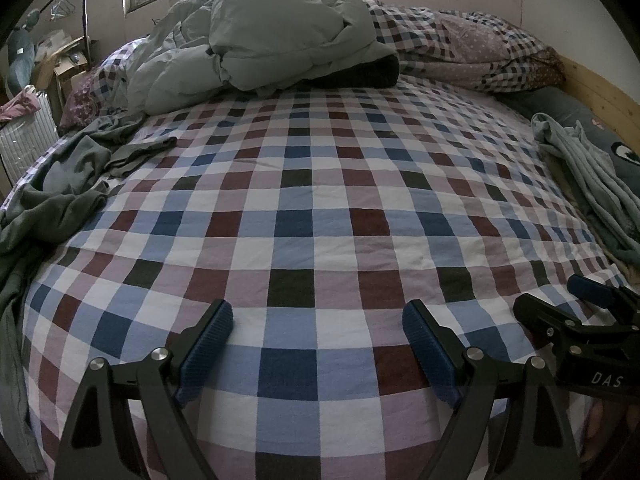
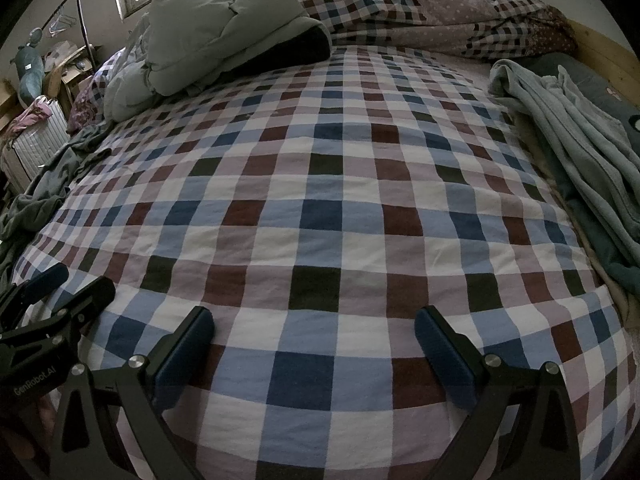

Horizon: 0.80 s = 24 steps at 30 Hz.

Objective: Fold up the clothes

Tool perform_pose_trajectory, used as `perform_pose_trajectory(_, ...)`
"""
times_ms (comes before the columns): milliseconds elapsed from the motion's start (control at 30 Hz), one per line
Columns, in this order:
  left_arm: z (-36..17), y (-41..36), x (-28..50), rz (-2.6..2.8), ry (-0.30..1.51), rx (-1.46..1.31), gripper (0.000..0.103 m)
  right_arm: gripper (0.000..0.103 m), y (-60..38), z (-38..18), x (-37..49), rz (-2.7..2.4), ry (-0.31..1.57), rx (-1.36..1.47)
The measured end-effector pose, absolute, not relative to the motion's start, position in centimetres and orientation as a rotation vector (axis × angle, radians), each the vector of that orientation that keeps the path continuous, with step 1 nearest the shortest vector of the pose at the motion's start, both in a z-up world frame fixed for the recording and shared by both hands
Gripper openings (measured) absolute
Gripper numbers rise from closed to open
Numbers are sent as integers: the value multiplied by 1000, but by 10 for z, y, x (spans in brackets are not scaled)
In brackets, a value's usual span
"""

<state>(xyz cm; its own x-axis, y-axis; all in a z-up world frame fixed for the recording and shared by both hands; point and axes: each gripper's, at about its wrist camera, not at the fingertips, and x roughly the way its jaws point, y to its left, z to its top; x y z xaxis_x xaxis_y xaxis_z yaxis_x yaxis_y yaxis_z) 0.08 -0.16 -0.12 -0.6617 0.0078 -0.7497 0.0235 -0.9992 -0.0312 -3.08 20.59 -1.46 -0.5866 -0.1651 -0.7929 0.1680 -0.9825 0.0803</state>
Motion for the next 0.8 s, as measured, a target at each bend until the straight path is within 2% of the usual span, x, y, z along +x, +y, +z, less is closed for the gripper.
perform_pose_trajectory(500,10,-4,14,-2889,74,1240,90,103,199,-5,-22,-2661,-16,1292)
perform_pose_trajectory(800,34,-26,47,-2901,17,1083,90,103,192,14,3,-2623,-47,1161)
